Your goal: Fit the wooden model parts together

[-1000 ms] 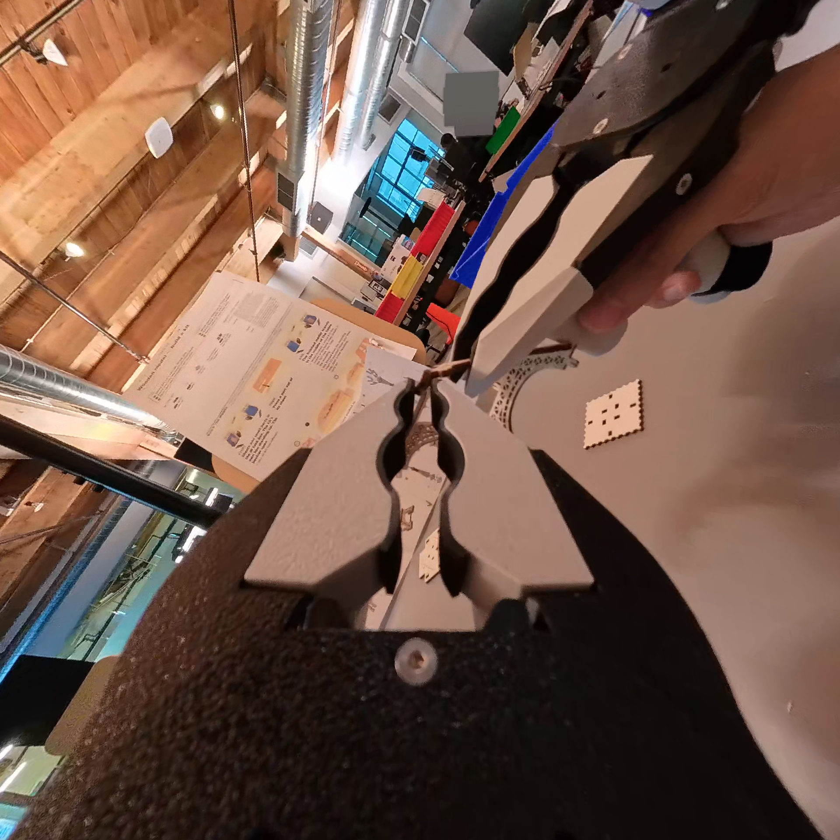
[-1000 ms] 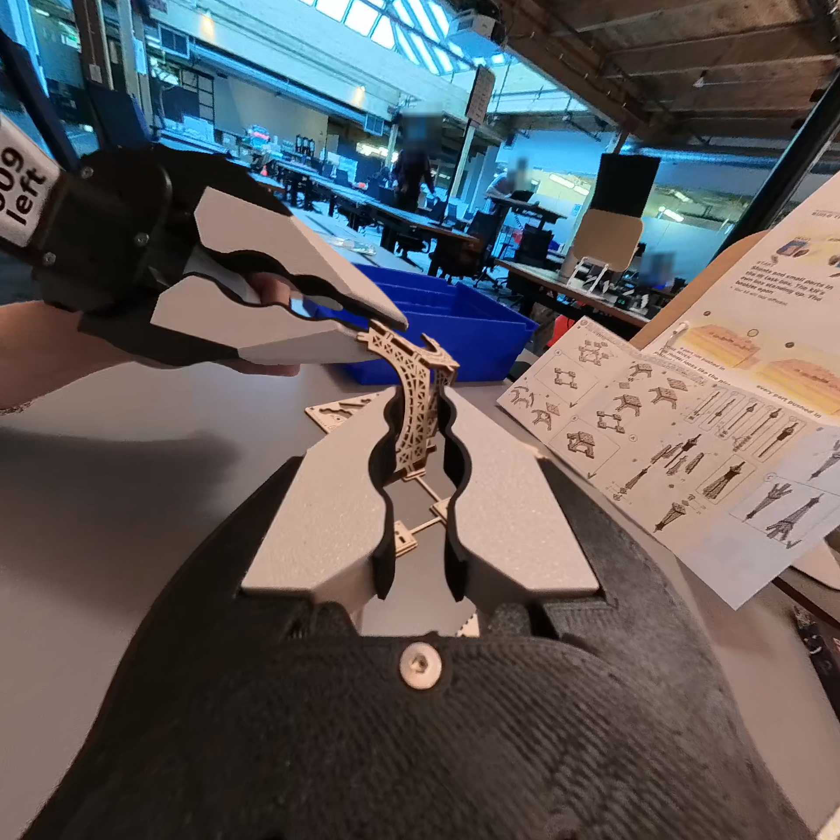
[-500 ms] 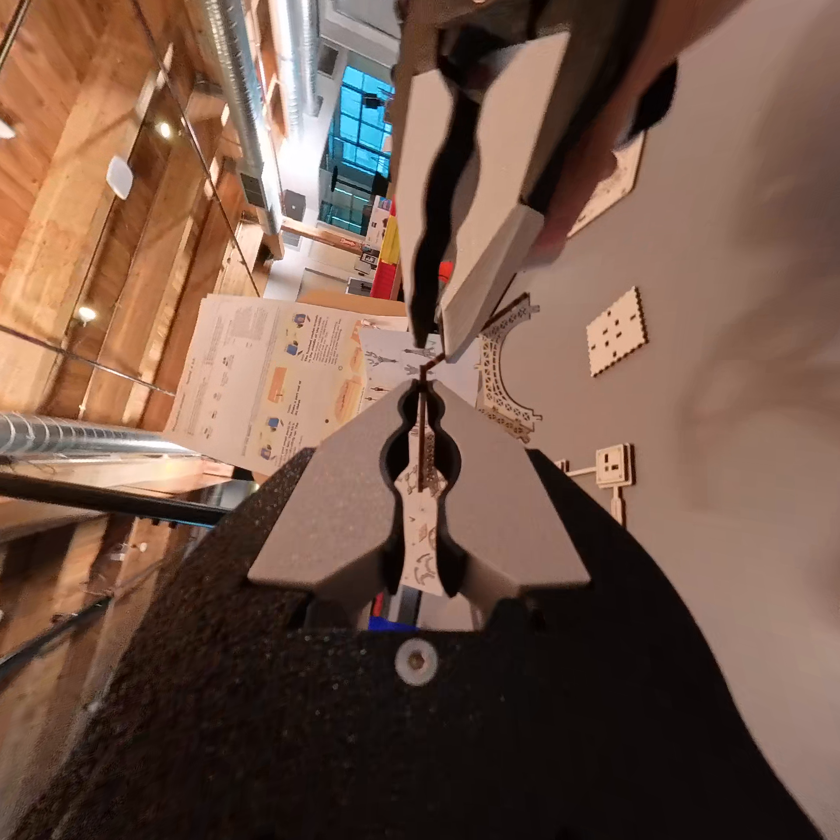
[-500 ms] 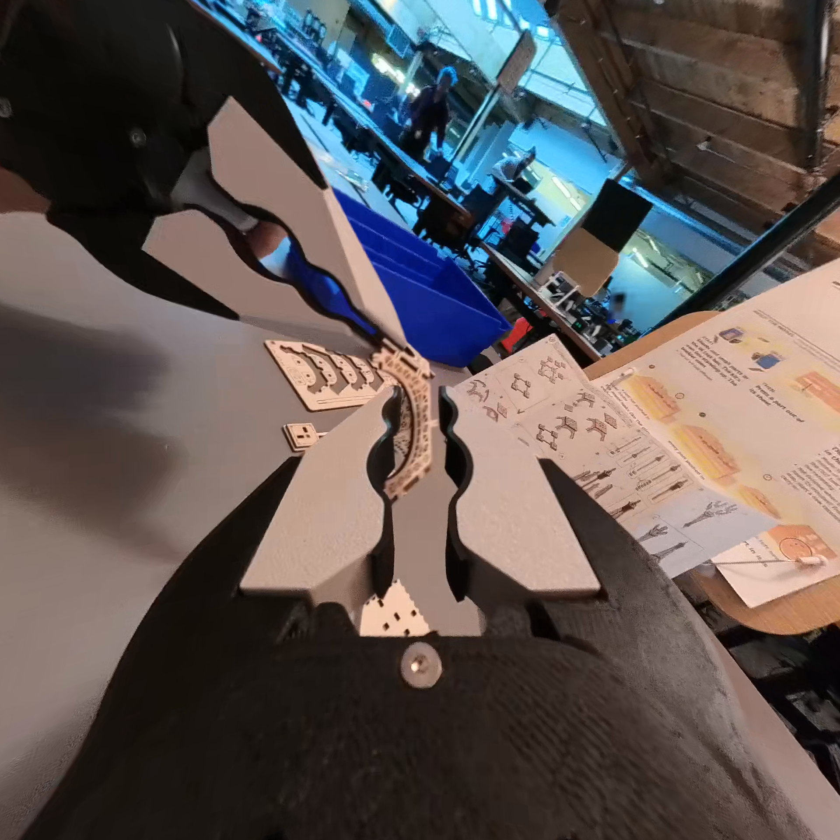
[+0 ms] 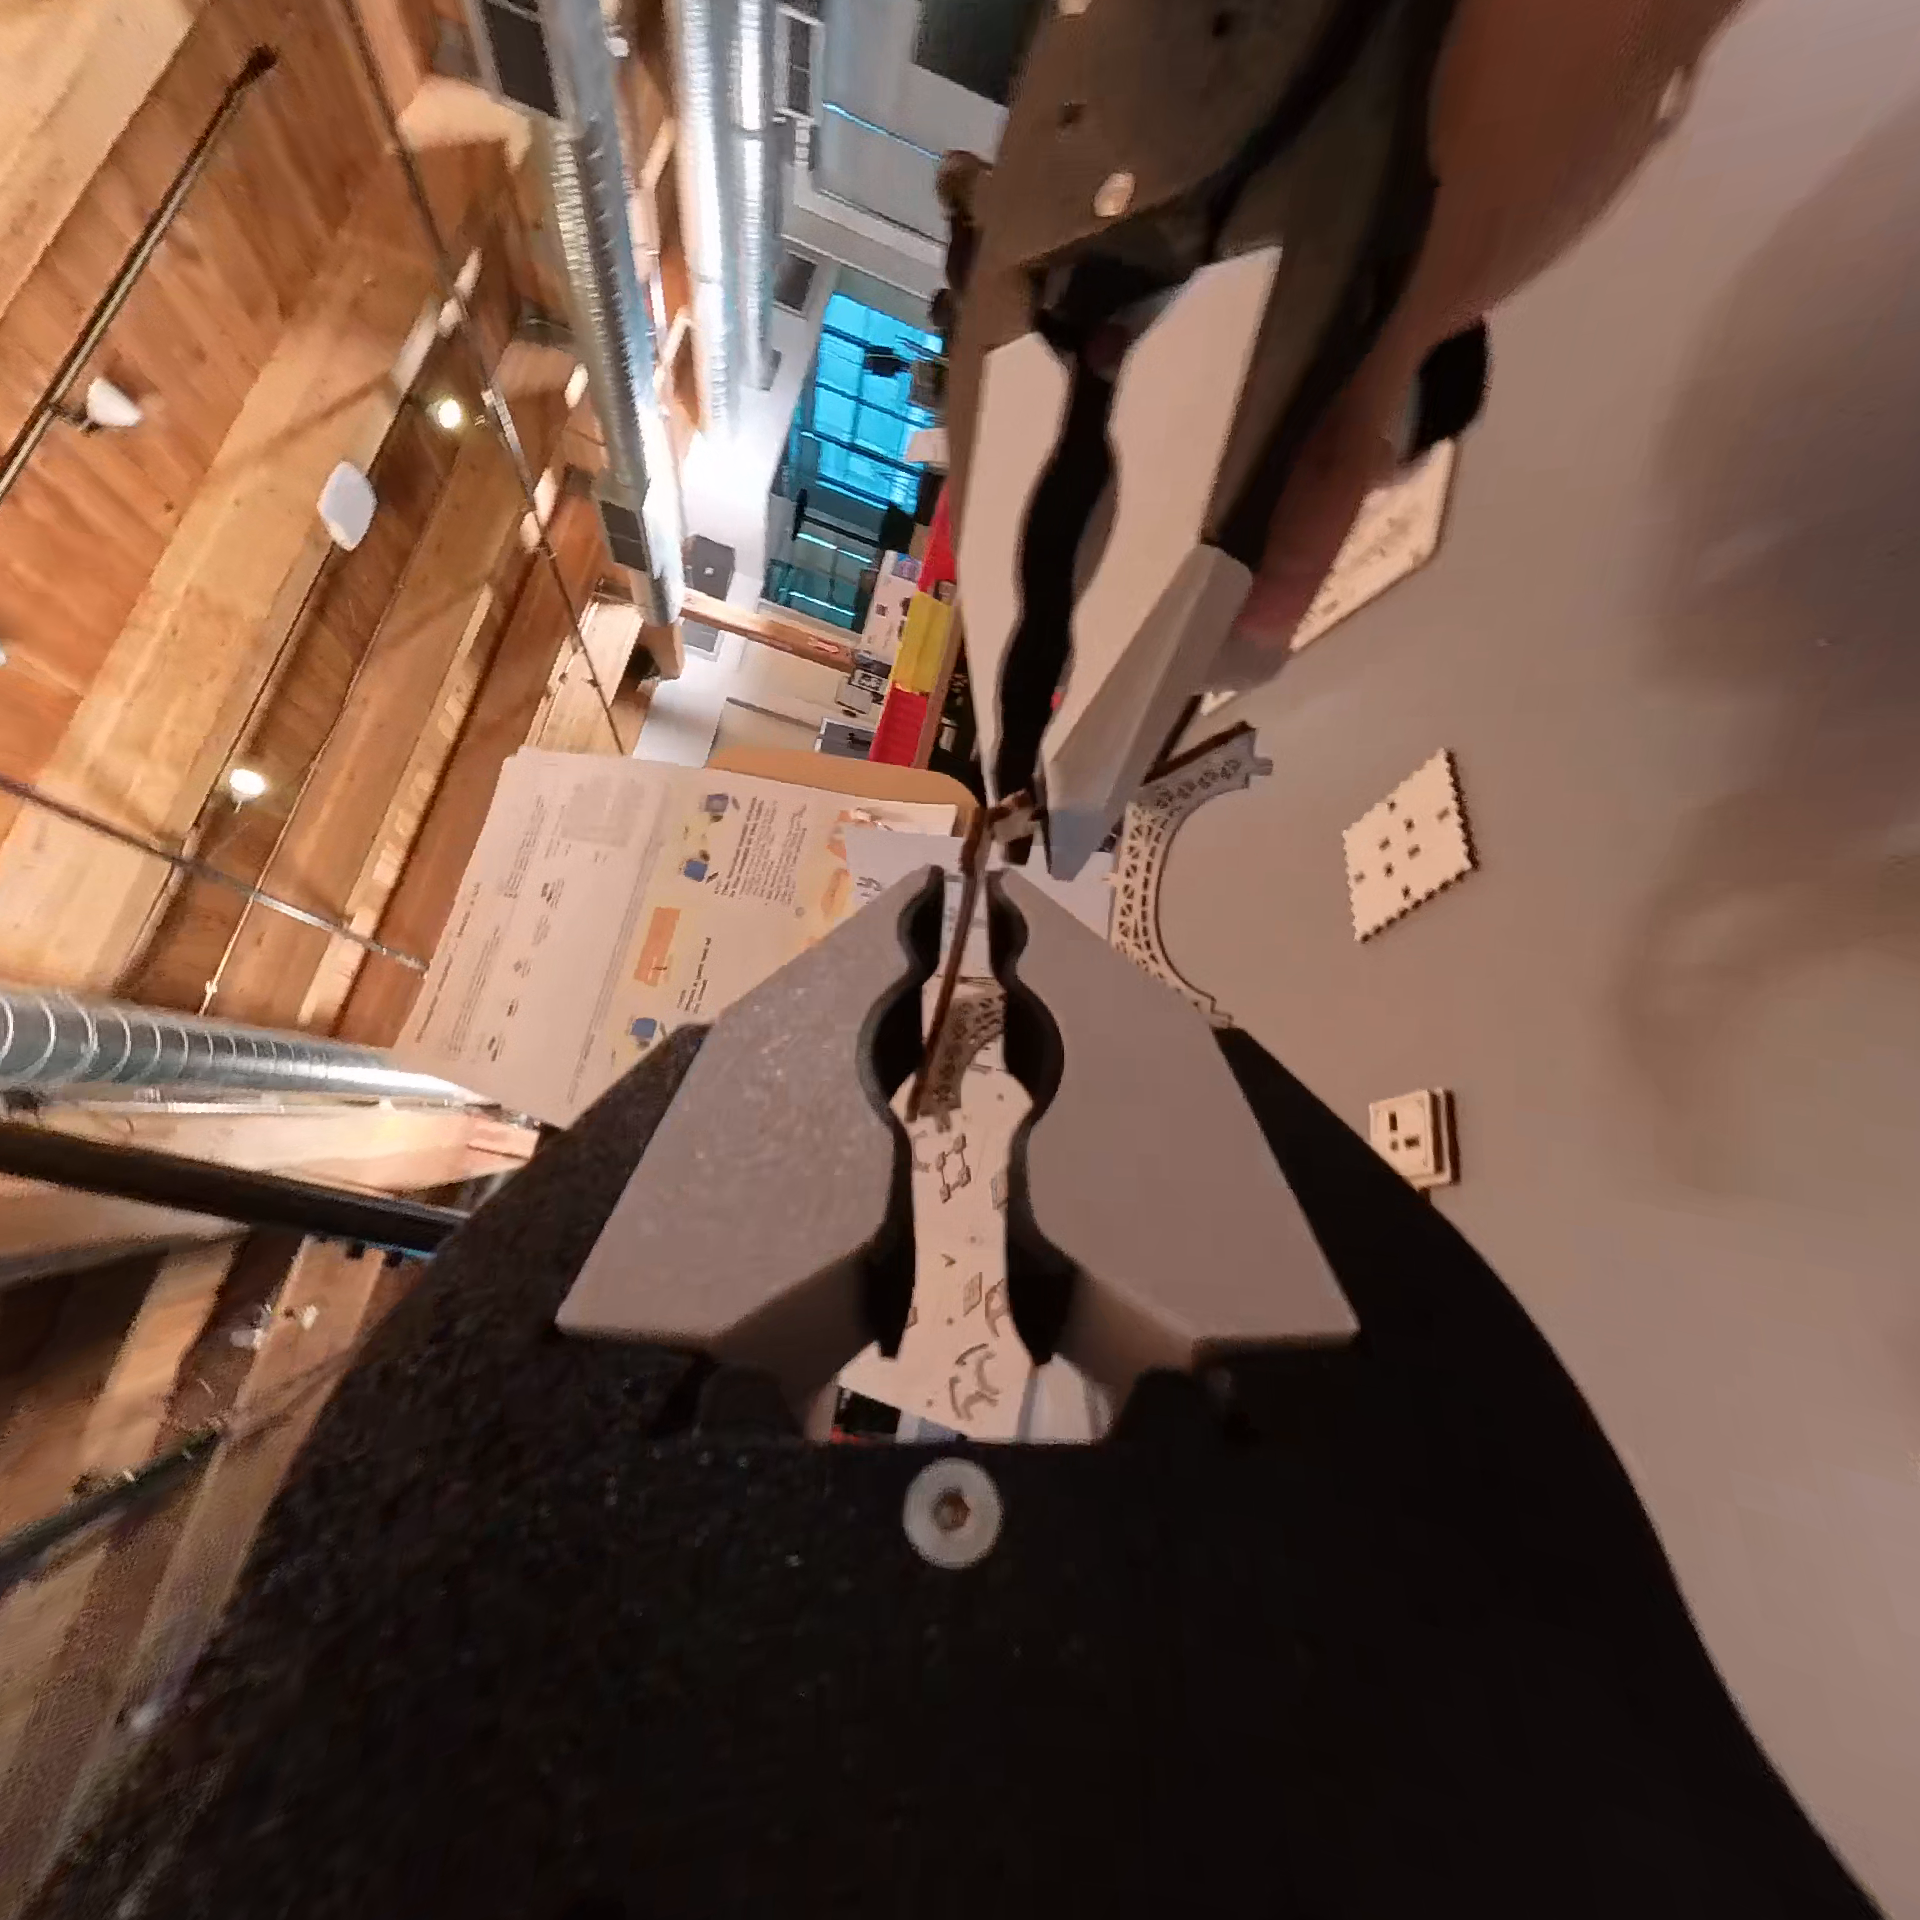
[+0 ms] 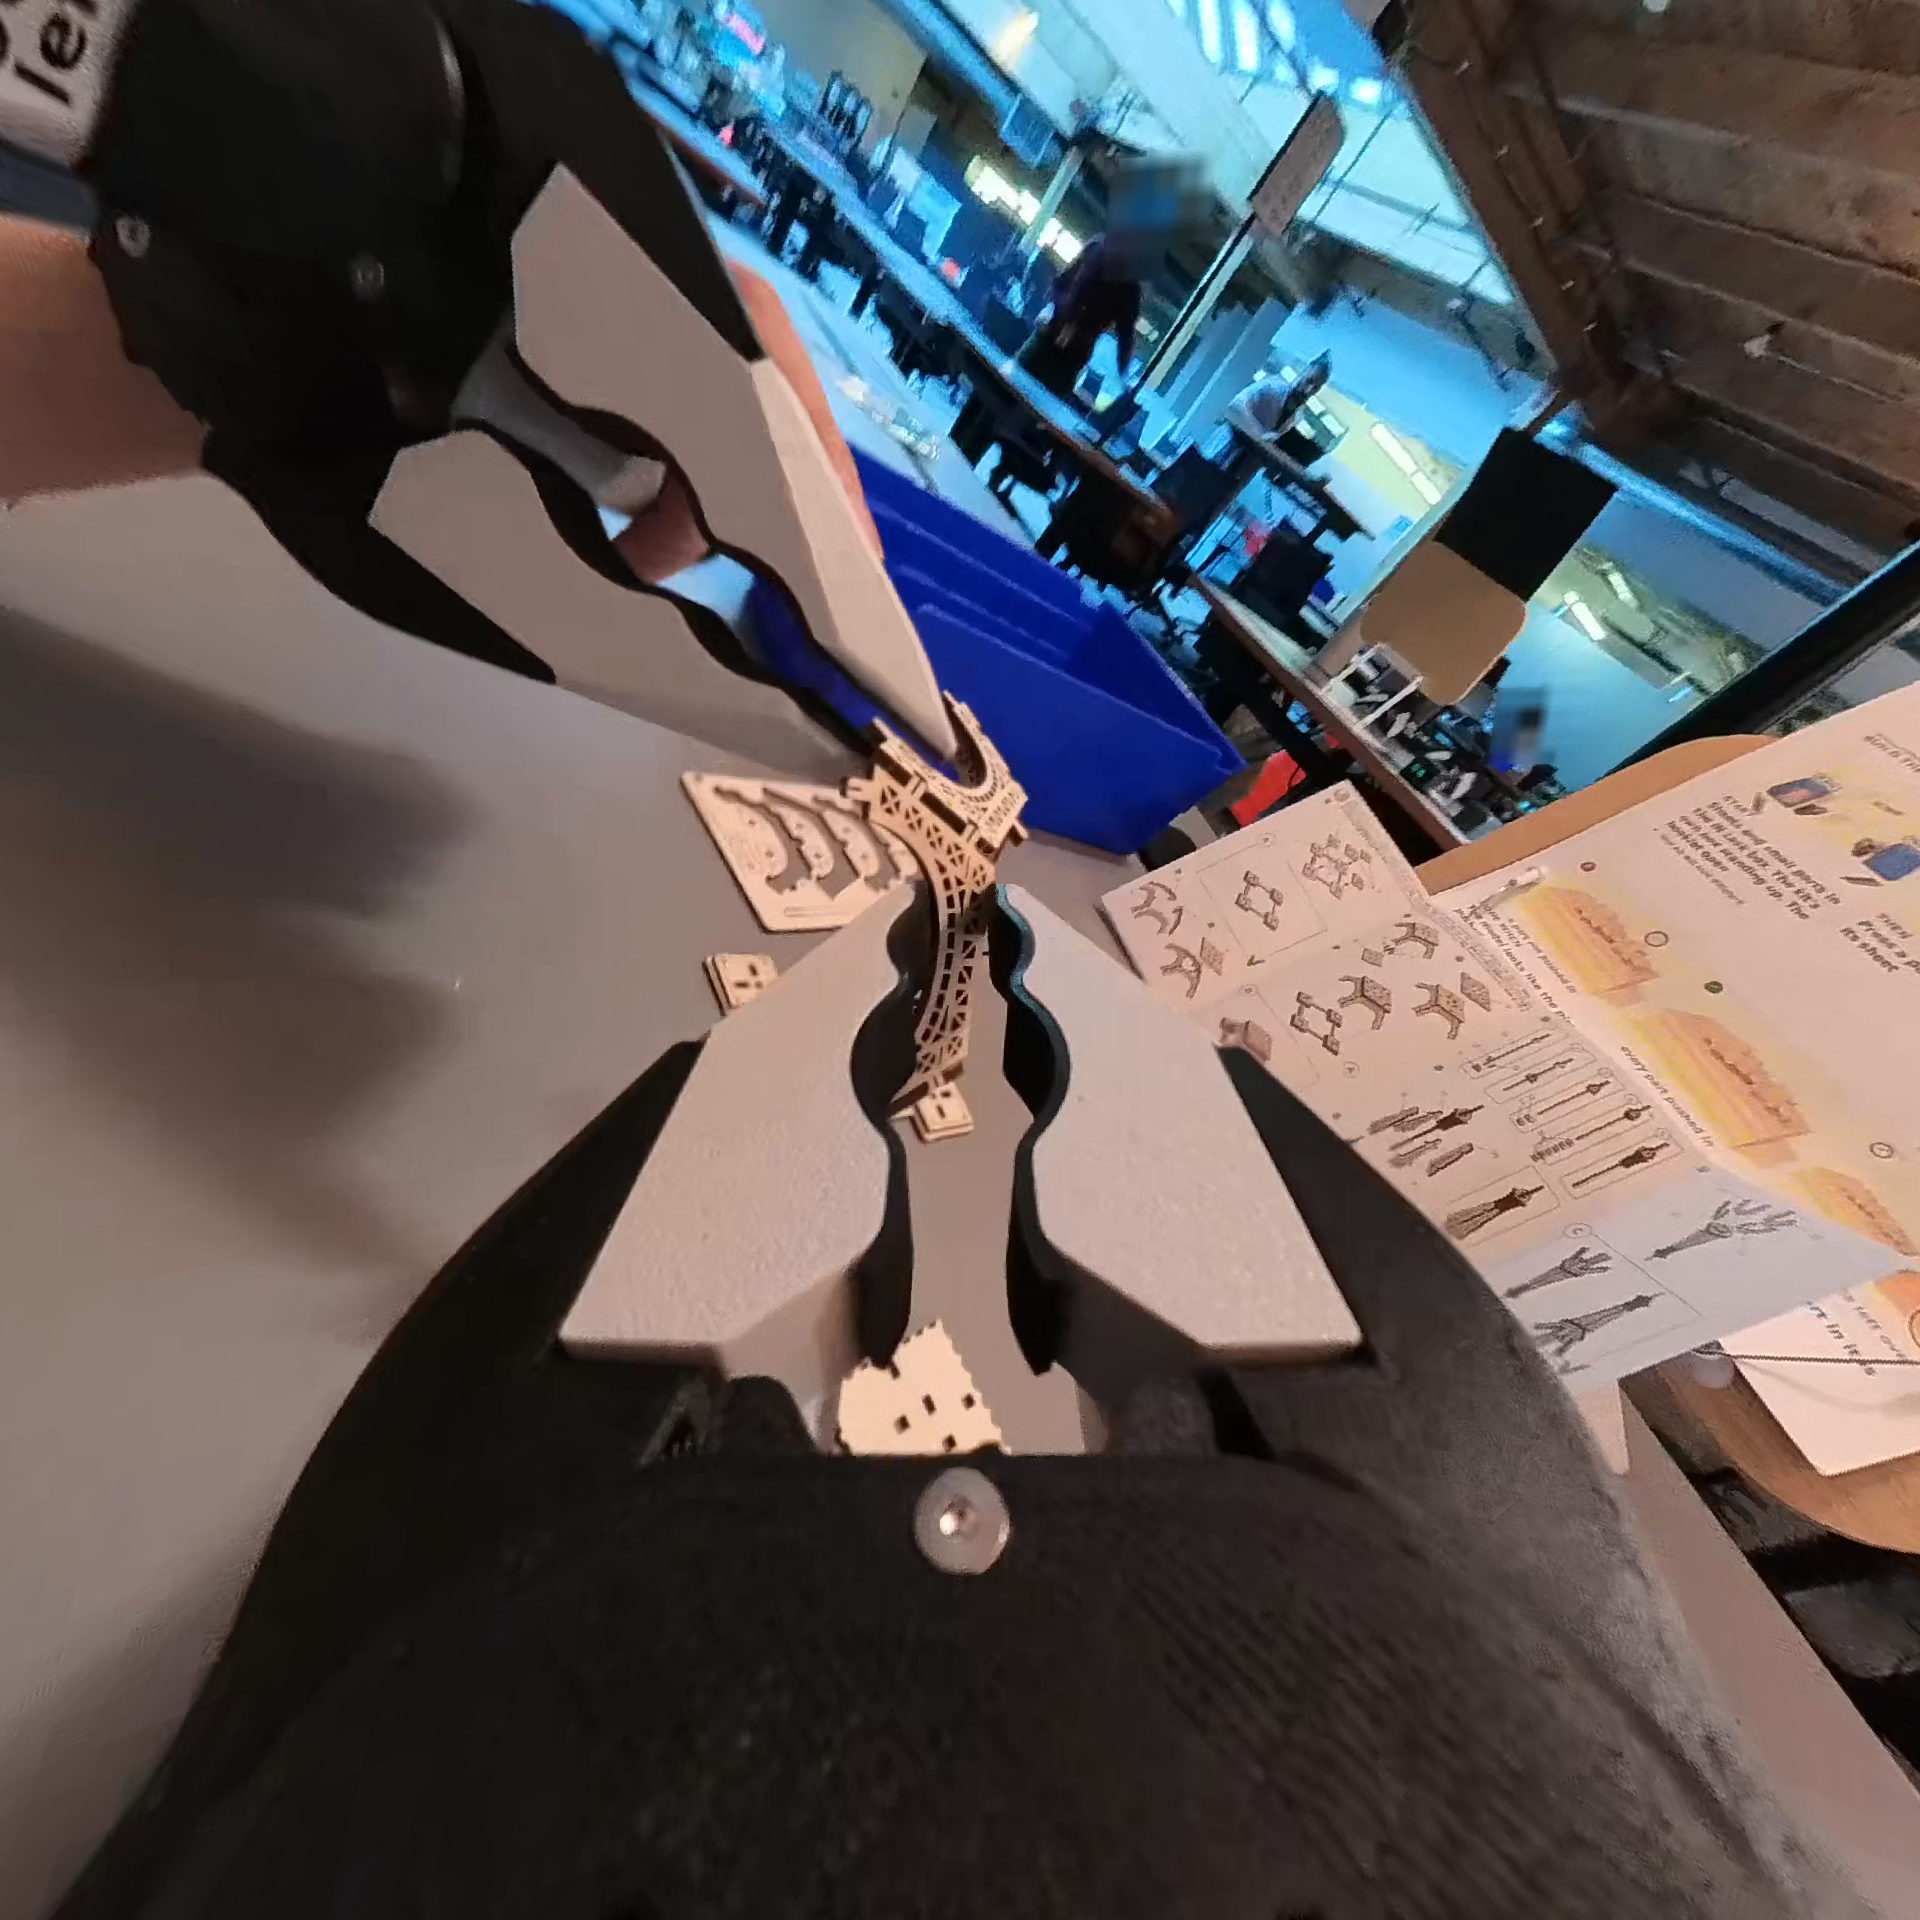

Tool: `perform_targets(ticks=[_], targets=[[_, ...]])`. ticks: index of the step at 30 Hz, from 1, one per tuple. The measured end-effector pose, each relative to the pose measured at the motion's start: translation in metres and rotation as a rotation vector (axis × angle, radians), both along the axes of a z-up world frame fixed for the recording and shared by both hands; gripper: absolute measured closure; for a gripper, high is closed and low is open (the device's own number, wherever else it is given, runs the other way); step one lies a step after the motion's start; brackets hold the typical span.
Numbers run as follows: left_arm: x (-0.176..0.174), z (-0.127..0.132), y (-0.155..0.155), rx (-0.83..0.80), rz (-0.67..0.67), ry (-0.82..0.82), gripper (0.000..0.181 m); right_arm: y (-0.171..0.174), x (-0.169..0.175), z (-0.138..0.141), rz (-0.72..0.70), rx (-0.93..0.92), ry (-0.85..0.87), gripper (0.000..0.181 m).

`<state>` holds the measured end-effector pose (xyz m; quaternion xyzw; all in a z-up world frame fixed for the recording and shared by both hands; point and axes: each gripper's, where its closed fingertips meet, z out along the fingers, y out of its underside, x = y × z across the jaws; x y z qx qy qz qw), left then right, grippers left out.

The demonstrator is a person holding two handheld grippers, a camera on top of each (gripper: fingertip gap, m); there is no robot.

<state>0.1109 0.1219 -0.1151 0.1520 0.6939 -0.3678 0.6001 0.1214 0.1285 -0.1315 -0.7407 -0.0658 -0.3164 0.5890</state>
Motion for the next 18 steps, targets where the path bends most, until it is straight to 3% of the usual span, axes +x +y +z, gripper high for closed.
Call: perform_targets(ticks=[5, 10, 12, 18], targets=[[-0.002, 0.009, 0.005, -0.088, -0.026, 0.019, 0.178, 0.003, -0.008, 0.008, 0.042, 0.074, 0.015, 0.173], [-0.004, 0.006, 0.003, -0.016, -0.016, -0.032, 0.181, 0.003, -0.009, 0.009, 0.050, 0.089, 0.033, 0.173], [-0.005, 0.007, 0.001, -0.005, -0.013, -0.066, 0.171, 0.004, -0.011, 0.008, 0.060, 0.081, 0.041, 0.173], [-0.003, 0.007, 0.001, -0.037, 0.001, -0.049, 0.181, 0.004, -0.007, 0.007, -0.013, 0.051, -0.014, 0.173]])
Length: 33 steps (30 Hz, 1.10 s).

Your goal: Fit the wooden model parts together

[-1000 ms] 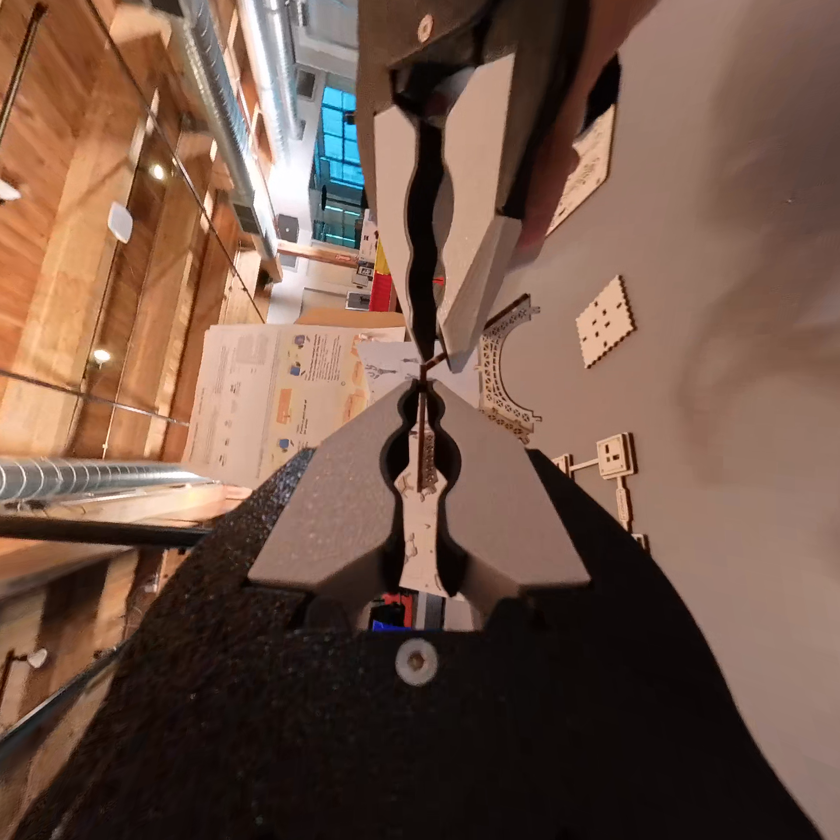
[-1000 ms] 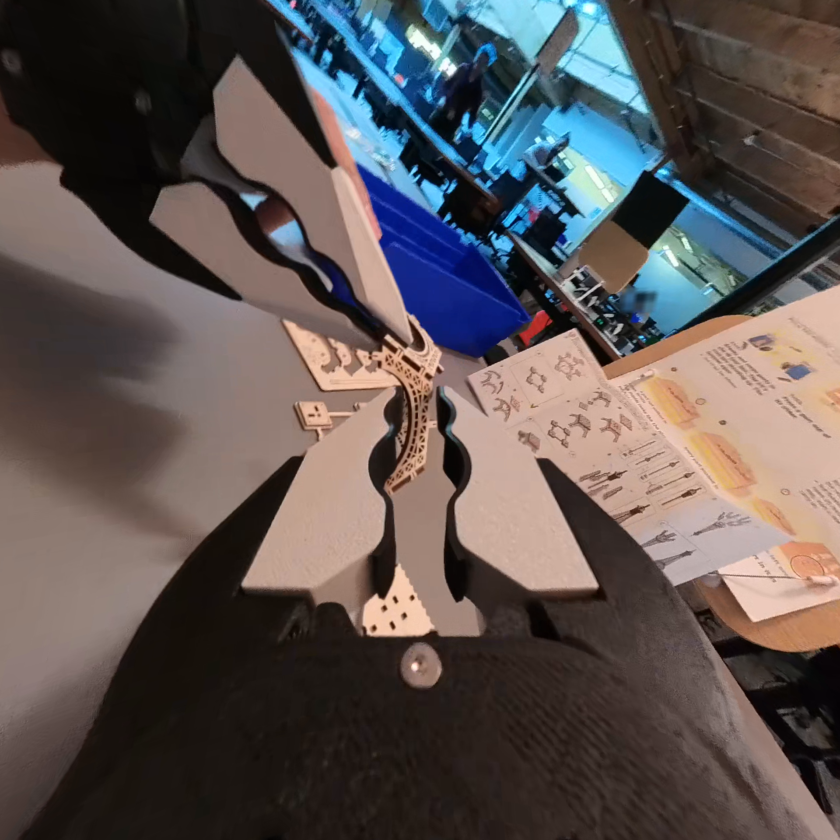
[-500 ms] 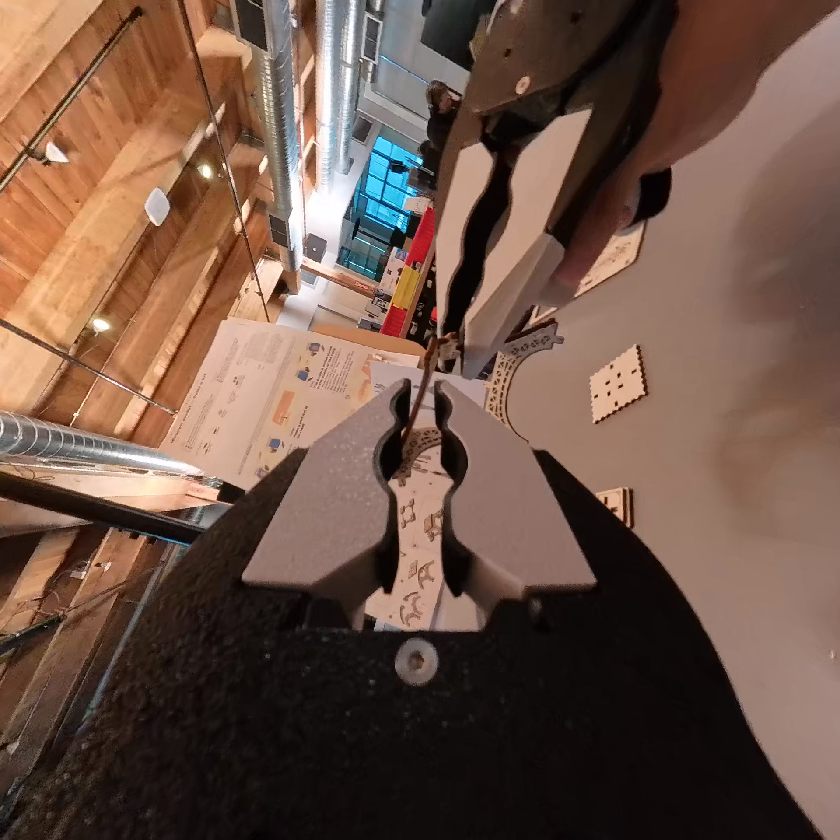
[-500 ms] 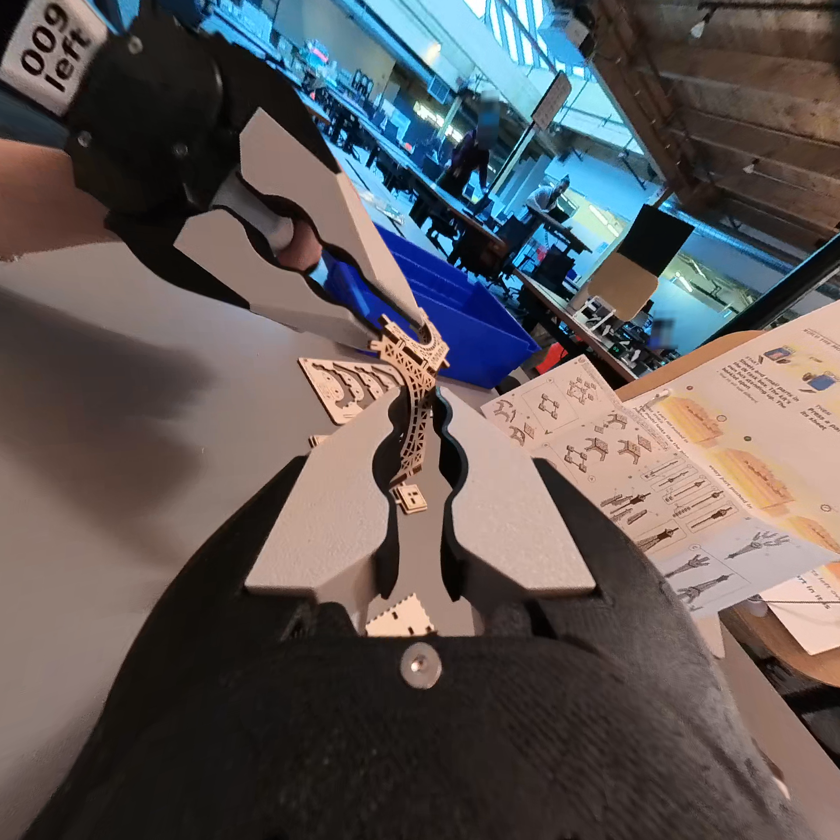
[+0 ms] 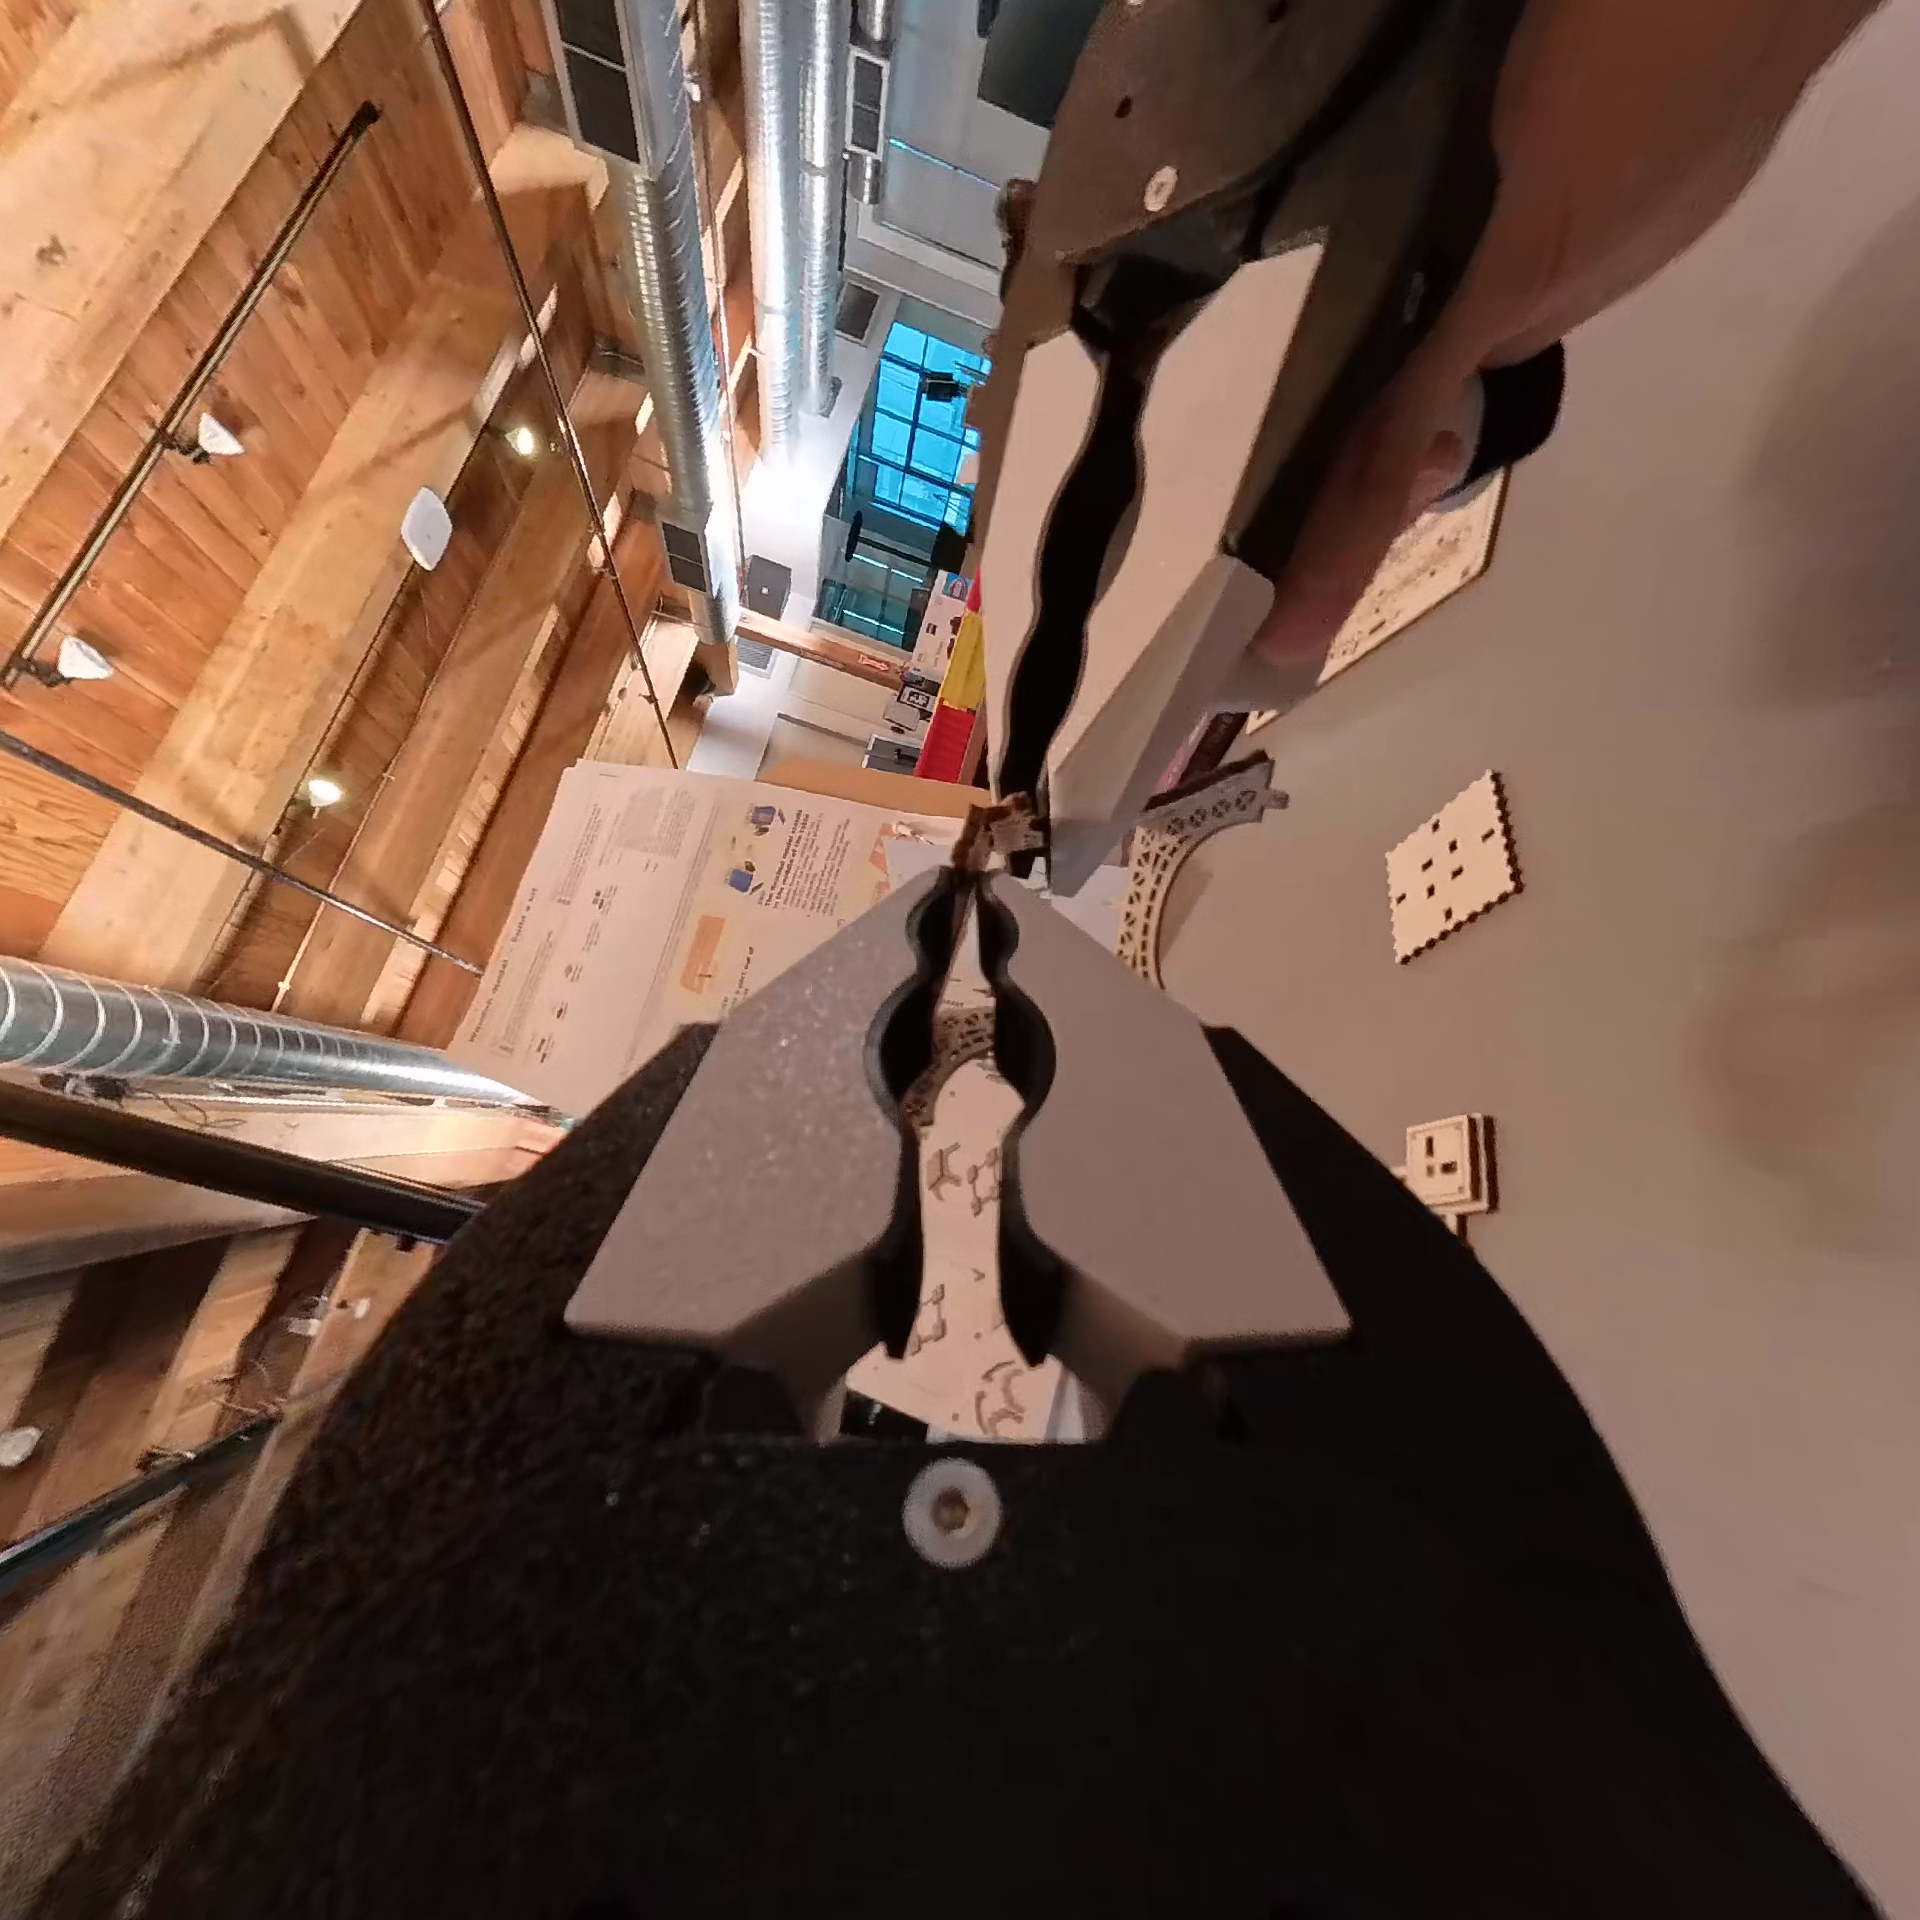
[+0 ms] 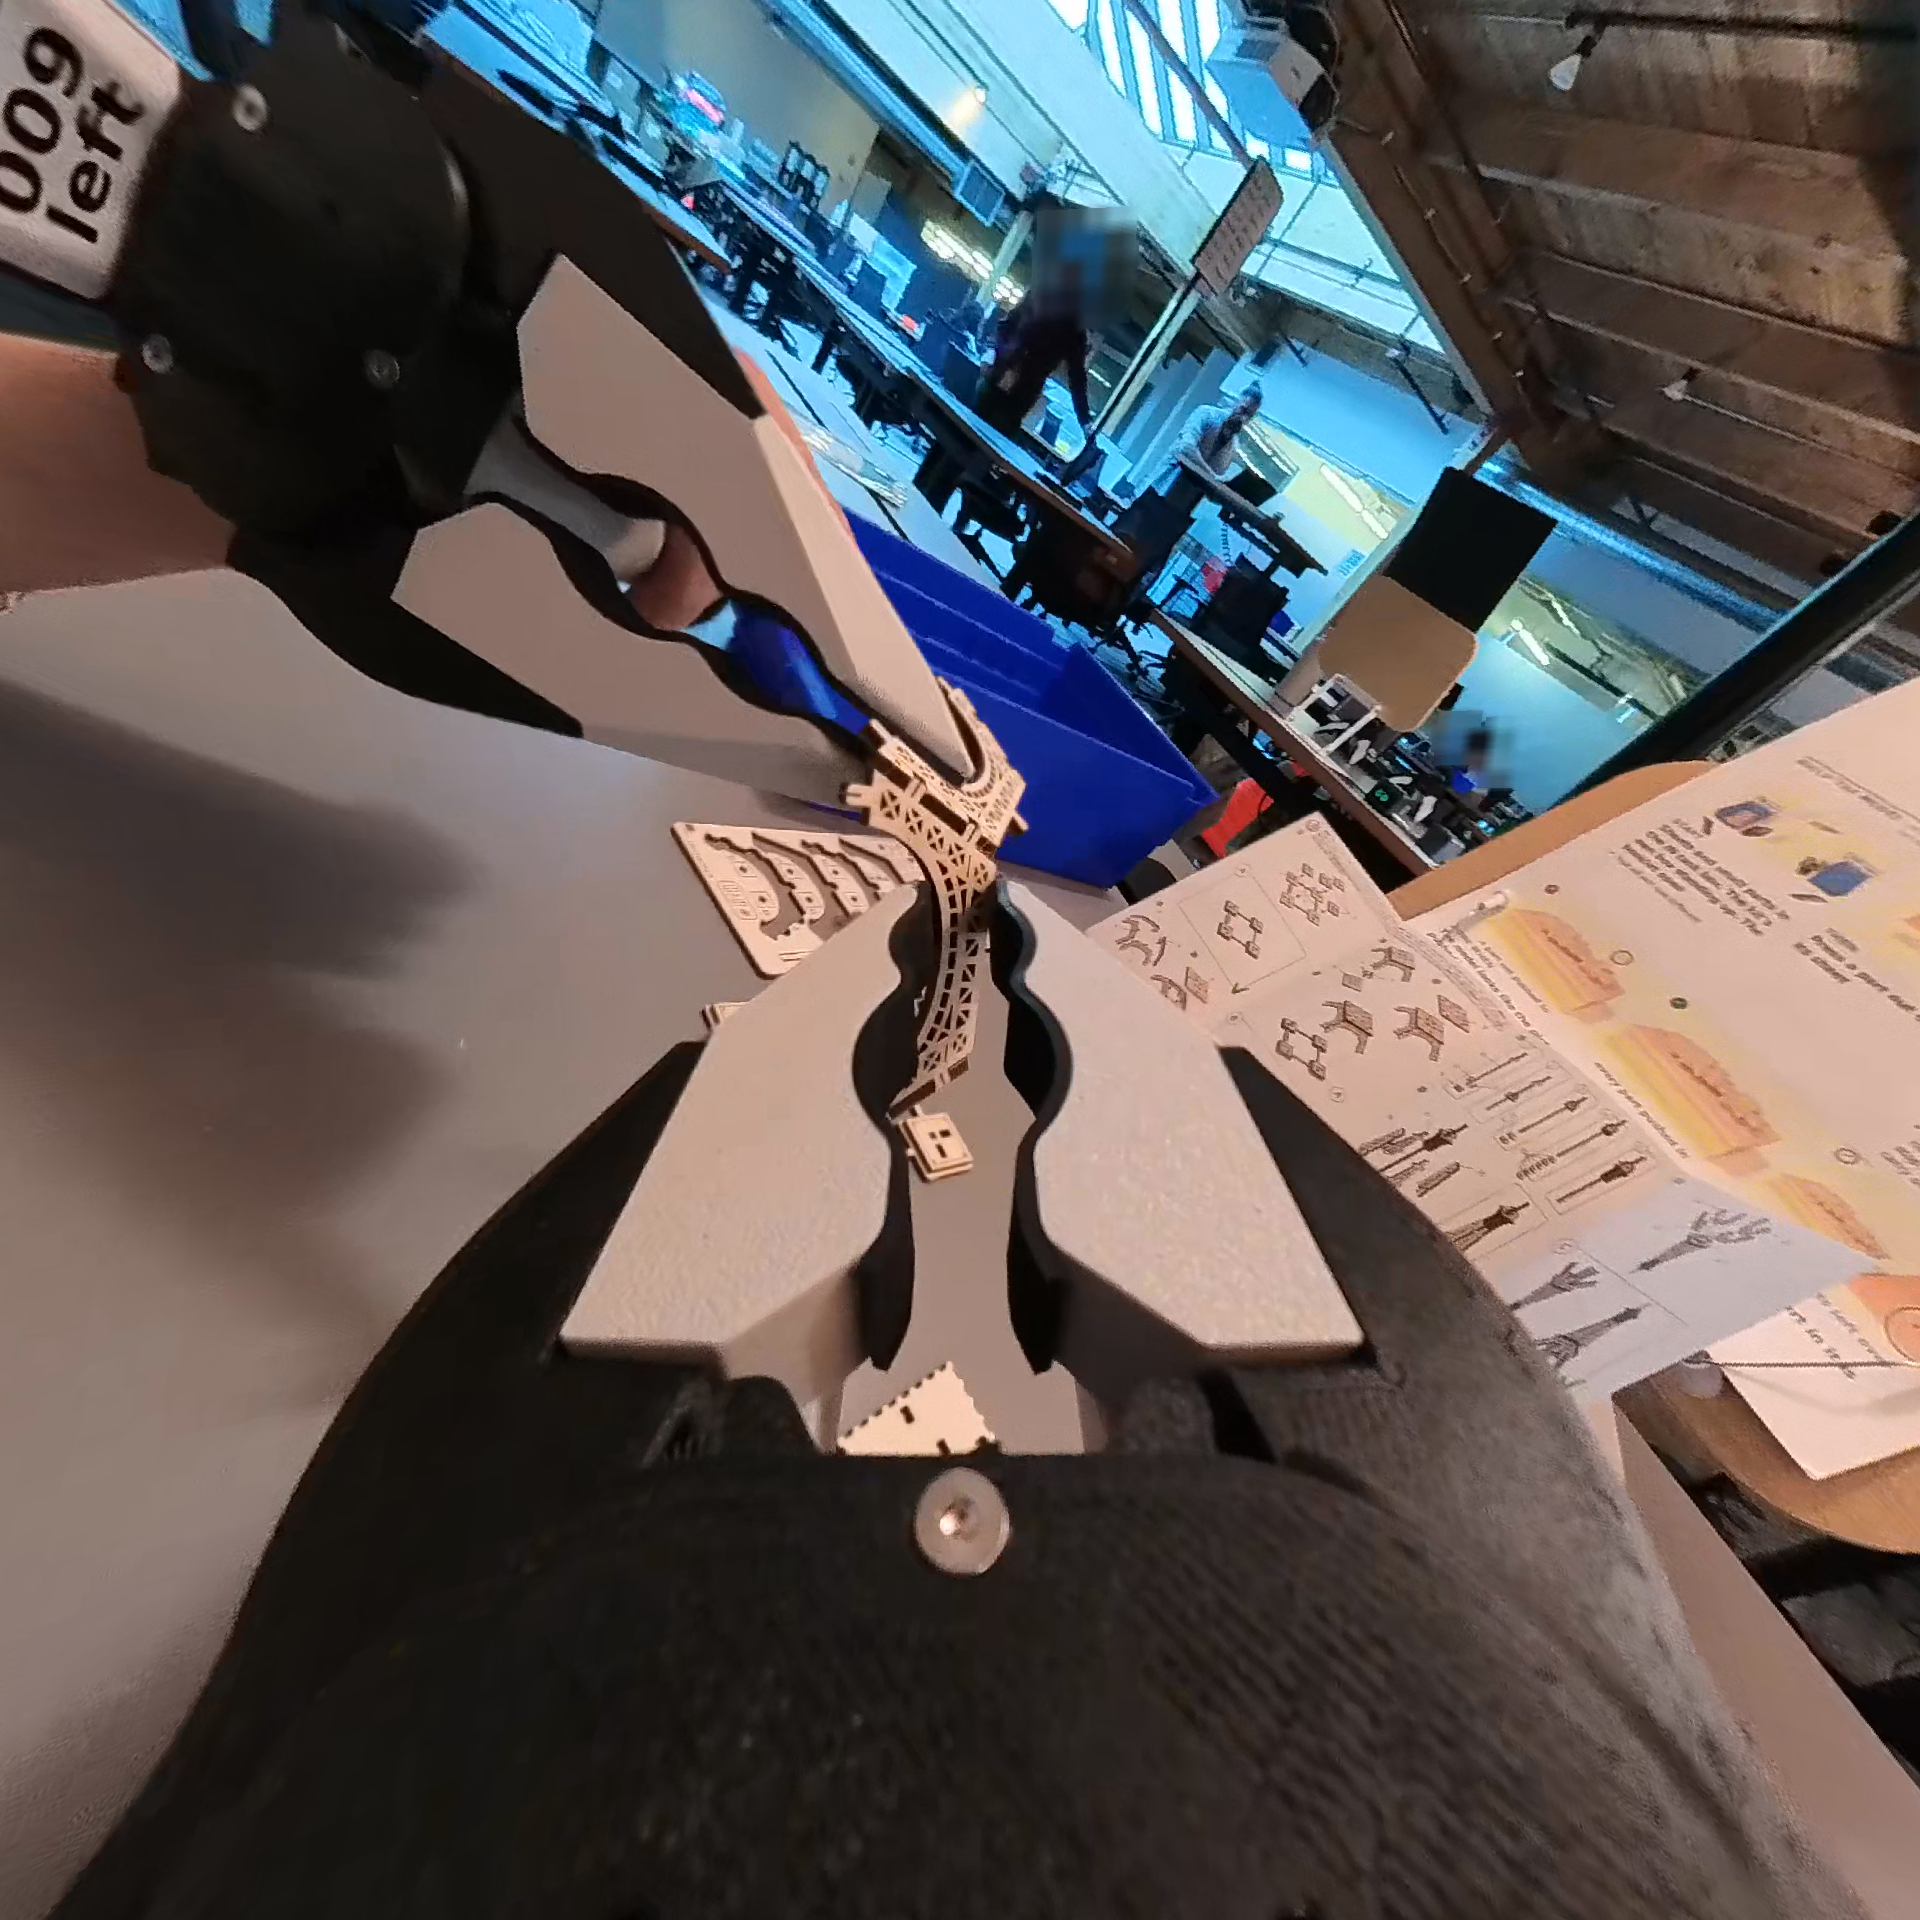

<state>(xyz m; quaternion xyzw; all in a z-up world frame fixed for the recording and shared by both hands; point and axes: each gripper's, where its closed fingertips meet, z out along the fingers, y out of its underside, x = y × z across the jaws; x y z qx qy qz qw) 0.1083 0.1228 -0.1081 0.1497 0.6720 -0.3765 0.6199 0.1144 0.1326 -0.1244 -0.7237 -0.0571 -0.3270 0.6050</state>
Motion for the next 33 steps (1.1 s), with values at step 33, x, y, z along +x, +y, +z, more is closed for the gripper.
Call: perform_targets(ticks=[33], targets=[[-0.001, 0.007, -0.011, -0.125, -0.001, 0.129, 0.180, 0.002, 0.010, 0.004, -0.216, 0.086, 0.009, 0.178]])
